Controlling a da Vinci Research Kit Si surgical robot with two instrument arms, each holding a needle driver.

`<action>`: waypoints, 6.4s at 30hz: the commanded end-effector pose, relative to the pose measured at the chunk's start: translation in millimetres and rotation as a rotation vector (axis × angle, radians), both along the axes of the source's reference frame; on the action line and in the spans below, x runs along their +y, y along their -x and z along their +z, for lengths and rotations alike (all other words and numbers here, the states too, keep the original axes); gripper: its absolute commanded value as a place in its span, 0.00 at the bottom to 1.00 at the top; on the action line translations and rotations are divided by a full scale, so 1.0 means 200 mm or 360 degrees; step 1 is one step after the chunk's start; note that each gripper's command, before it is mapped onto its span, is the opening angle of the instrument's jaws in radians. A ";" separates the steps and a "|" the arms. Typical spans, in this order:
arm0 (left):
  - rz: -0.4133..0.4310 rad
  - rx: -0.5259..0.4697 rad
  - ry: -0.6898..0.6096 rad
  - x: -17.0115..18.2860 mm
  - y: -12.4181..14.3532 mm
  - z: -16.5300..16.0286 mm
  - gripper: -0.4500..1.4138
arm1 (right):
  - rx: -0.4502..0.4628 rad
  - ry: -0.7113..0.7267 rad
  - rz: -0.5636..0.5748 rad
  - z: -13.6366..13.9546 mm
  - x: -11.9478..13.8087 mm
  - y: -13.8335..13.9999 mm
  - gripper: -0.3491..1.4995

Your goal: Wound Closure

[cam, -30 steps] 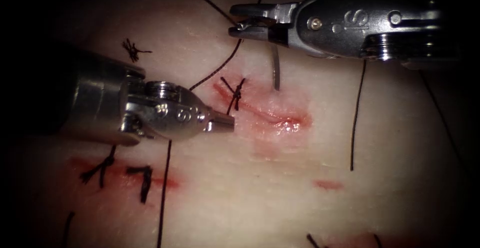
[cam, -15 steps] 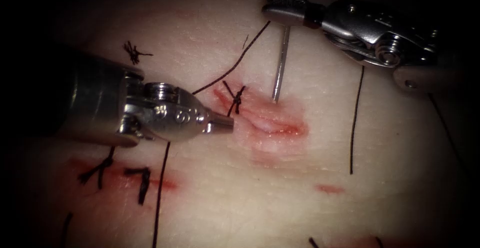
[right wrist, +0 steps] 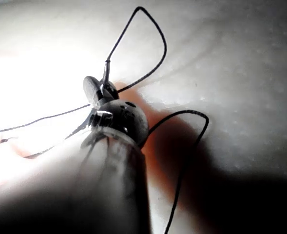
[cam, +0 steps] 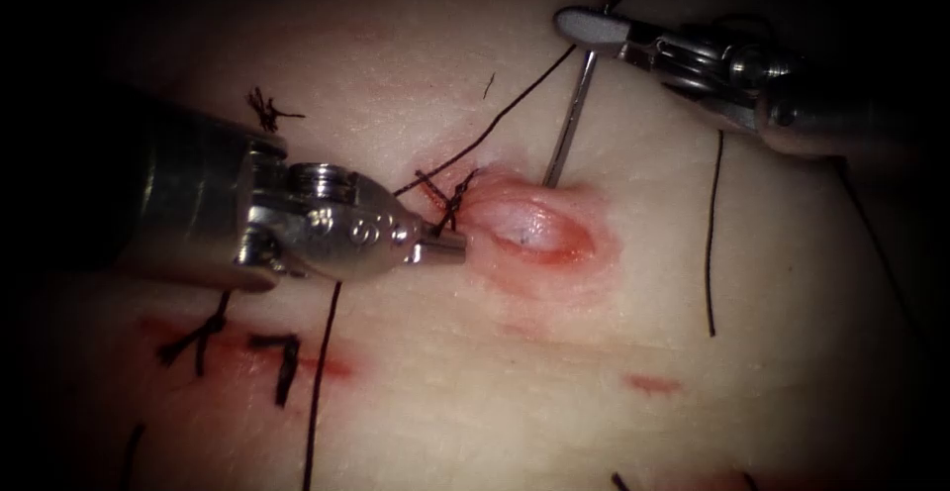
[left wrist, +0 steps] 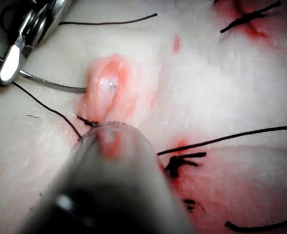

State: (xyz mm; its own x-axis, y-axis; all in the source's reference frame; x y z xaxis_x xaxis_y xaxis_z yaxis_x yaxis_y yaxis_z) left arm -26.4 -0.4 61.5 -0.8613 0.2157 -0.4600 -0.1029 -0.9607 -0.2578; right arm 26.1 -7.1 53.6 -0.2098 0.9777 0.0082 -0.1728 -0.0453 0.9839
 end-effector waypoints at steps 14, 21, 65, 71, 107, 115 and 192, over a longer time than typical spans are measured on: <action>-0.0002 0.0000 0.0002 0.000 0.003 0.003 0.00 | 0.0105 -0.0310 -0.0062 -0.020 -0.031 -0.033 0.00; -0.0002 0.0000 0.0002 0.000 0.003 0.003 0.00 | 0.0054 -0.0392 -0.0154 -0.031 -0.047 -0.039 0.00; 0.0000 -0.0001 0.0000 0.000 0.003 0.003 0.00 | 0.0593 -0.1303 -0.0194 -0.067 -0.100 -0.049 0.00; 0.0000 -0.0001 0.0000 0.000 0.003 0.003 0.00 | 0.0670 -0.1406 -0.0189 -0.069 -0.102 -0.052 0.00; 0.0000 0.0001 0.0003 0.001 0.002 0.003 0.00 | 0.0898 -0.1630 -0.0106 -0.093 -0.126 -0.062 0.00; -0.0002 0.0005 0.0006 0.000 0.002 0.003 0.00 | 0.0846 -0.1454 0.0074 -0.086 -0.118 -0.062 0.00; 0.0209 -0.1124 0.0635 -0.011 0.023 -0.001 0.02 | 0.0072 0.0862 0.0169 -0.006 -0.008 0.025 0.85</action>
State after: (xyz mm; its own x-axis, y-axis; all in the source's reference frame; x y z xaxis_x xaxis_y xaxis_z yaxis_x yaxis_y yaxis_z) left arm -30.5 -2.6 60.7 -0.3453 -0.1568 -0.9253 0.0739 -0.9874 0.1398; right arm 20.1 -8.9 52.1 -0.3180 0.8188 -0.4781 -0.1557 0.4523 0.8782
